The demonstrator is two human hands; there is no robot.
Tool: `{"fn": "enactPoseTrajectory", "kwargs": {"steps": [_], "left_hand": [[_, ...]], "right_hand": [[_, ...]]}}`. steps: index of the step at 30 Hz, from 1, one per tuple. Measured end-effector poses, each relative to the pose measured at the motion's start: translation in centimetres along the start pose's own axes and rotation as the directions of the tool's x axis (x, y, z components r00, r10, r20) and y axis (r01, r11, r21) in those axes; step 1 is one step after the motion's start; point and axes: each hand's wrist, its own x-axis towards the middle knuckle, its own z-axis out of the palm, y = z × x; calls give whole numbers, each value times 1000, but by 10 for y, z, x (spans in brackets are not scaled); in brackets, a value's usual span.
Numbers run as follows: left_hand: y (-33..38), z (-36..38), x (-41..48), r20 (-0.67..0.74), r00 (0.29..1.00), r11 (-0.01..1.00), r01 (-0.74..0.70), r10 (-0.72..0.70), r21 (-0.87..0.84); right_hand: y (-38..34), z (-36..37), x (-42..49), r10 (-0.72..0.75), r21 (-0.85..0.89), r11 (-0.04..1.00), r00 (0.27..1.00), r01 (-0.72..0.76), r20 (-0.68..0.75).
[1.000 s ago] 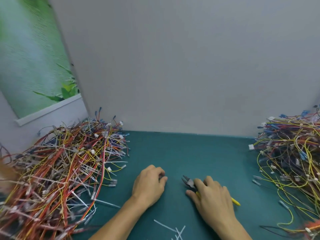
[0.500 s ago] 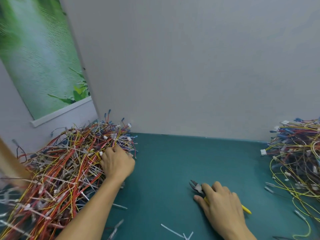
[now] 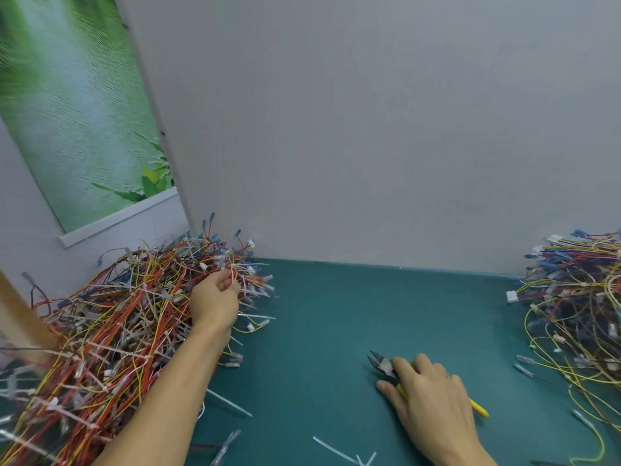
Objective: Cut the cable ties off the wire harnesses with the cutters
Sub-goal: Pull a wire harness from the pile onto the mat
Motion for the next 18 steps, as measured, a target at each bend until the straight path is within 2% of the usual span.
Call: {"fn": "enactPoseTrajectory", "kwargs": {"steps": [3,7,10,14,16,18], "left_hand": [[0,3,-3,-13,1000,999,-17,16,-35],[-1,13,-6,19,990,989,141,-142,45],[10,21,-8,-19,994,993,105,-106,-51],[19,26,-9,3,988,978,150,-151,-147],[19,27,-13,25,999,988,44,-41,-149],[20,25,-21,55,993,985,-97,106,-143]], "right_hand": [[-1,-1,1,24,-10,1000,1000,-24,10],[-1,-1,0,28,15,1000,1000,-28,-11],[-1,0,1,40,17,999,999,-41,31],[-1,-1,2,57,18,998,997,-58,60],[-2,-2,2,47,-4,999,997,-47,64],[-3,-2,2,12,5,1000,1000,-12,-2]]}}
